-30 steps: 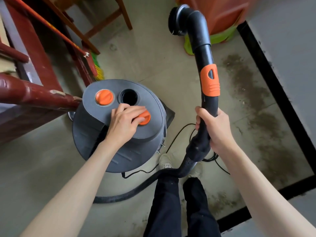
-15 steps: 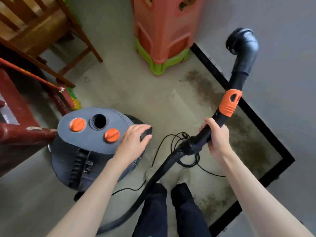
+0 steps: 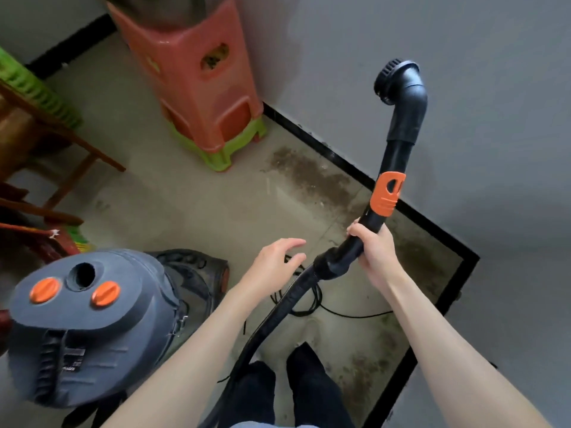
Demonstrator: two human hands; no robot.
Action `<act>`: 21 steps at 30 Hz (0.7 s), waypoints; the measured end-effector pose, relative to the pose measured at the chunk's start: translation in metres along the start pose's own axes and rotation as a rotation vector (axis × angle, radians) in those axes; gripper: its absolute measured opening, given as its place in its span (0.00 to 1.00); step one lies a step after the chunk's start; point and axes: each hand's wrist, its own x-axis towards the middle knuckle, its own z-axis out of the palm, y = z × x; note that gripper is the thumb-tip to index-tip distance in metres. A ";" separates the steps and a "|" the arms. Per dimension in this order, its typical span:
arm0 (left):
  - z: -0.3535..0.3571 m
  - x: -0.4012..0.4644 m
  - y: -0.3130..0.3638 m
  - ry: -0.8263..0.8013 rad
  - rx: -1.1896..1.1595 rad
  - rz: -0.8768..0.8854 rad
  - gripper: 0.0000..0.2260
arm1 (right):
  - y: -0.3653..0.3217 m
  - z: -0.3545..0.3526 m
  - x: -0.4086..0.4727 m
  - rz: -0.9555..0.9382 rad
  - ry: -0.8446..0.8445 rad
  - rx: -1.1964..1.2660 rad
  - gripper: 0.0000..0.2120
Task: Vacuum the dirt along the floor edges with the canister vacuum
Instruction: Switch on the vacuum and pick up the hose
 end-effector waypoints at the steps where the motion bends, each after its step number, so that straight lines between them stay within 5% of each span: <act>1: 0.005 0.006 0.012 0.012 -0.020 -0.002 0.15 | -0.005 -0.011 0.004 -0.012 -0.010 -0.012 0.08; 7: 0.009 0.031 0.087 0.035 -0.113 0.075 0.15 | -0.025 -0.065 0.014 -0.047 -0.075 -0.203 0.07; 13: 0.002 0.046 0.149 -0.126 -0.221 0.176 0.23 | -0.047 -0.082 0.012 -0.121 -0.171 -0.331 0.10; 21: 0.007 0.065 0.172 -0.111 -0.344 0.191 0.11 | -0.053 -0.066 0.028 -0.132 -0.223 -0.279 0.14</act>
